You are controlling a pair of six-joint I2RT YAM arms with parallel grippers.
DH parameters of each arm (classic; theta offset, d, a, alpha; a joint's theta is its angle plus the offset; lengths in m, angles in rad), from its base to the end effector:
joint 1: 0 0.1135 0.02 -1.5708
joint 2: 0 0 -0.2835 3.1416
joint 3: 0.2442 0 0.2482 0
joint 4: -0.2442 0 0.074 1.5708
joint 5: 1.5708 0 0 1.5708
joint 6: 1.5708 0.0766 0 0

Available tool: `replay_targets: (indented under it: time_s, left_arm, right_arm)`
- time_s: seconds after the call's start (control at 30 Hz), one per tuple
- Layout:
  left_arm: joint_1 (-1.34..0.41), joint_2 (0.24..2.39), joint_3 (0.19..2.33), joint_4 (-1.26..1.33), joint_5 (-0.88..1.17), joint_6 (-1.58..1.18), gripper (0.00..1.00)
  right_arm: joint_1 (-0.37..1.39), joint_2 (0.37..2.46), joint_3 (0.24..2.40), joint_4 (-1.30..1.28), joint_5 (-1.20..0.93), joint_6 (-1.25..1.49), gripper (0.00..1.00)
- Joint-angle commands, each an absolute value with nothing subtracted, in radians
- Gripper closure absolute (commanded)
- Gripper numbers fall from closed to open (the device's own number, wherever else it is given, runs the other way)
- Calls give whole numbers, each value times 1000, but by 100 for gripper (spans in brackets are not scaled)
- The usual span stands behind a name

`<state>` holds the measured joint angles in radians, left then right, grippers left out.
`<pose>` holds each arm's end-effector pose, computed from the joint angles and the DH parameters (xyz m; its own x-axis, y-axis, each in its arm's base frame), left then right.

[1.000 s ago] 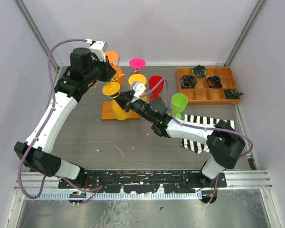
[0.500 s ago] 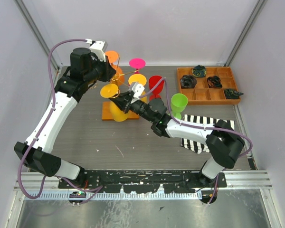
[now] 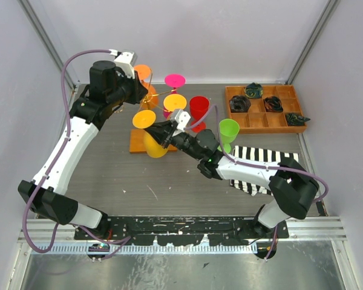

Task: Place the wine glass upside down on the wine glass rack
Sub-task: Turn the wine glass upside down at the wine rack.

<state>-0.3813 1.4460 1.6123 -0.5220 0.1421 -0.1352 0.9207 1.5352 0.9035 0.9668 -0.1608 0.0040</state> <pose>0.3234 -0.1413 0.4417 -0.3865 0.0112 -0.9222 0.4436 0.8790 -0.1752 0.2208 0.3107 0.3522 0.1955 0.2637 -0.9446 -0.8781 0.4761 -0.0489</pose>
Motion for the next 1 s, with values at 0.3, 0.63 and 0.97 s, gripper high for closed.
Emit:
replay_targets:
  time_s: [0.3,0.63,0.97]
  left_arm:
    - [-367,1432,1592,-580,115,-130,100]
    - [-367,1433,1591,-580,117,-131,100]
    - [-367,1434,1590,-581,115,-130,100]
  right_arm:
    - [921,1502,886,1013,-65,-3,96]
    - [920,1514,901,968,8,-22,83]
    - [920,1503,889,959,11,-26,62]
